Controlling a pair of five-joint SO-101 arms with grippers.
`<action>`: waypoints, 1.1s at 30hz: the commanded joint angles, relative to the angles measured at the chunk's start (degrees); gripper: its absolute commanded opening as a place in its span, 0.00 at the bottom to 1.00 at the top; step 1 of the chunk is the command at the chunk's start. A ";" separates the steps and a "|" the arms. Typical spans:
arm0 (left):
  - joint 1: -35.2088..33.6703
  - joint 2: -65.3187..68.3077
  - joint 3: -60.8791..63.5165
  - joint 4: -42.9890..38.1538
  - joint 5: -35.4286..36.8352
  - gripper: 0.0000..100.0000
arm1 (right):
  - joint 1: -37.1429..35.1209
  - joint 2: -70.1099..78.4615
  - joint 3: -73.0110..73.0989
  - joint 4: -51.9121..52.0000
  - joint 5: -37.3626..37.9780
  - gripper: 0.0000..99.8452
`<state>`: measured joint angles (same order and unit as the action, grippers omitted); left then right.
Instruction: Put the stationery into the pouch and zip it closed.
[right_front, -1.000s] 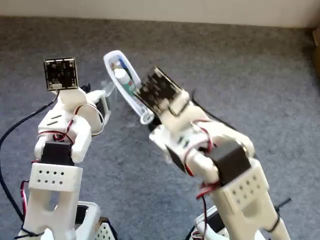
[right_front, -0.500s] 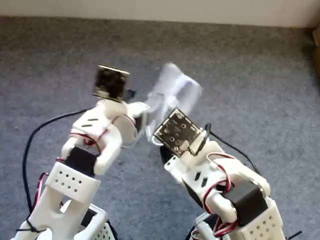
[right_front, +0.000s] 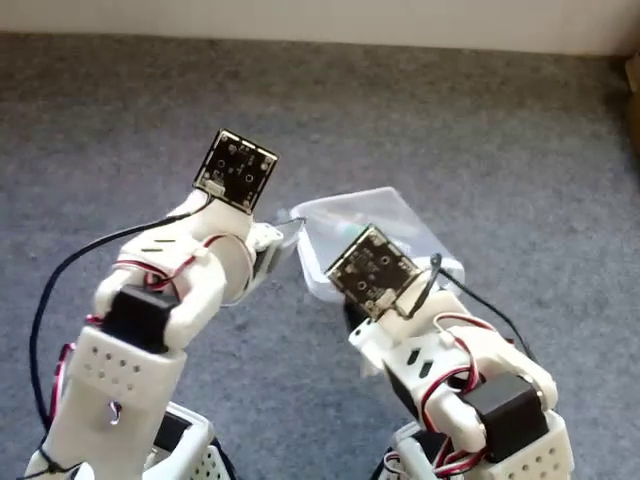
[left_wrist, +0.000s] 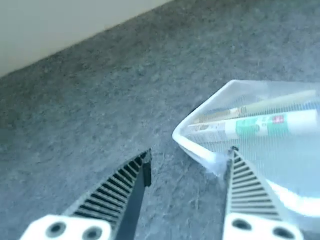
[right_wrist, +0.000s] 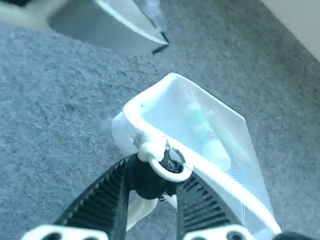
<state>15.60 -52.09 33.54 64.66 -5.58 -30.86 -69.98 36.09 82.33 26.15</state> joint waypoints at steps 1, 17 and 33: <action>-0.84 -0.31 -10.15 9.67 -3.78 0.28 | 4.35 -0.66 -1.19 -0.22 1.23 0.01; 11.21 -0.40 -9.98 18.73 -12.04 0.30 | 9.01 -0.66 -1.27 -5.58 -7.38 0.01; 15.52 0.04 6.37 -8.09 -12.31 0.30 | 9.01 -0.84 -1.19 -5.58 -8.35 0.01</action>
<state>30.11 -52.09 40.22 60.44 -17.36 -22.68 -70.15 36.00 78.20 18.42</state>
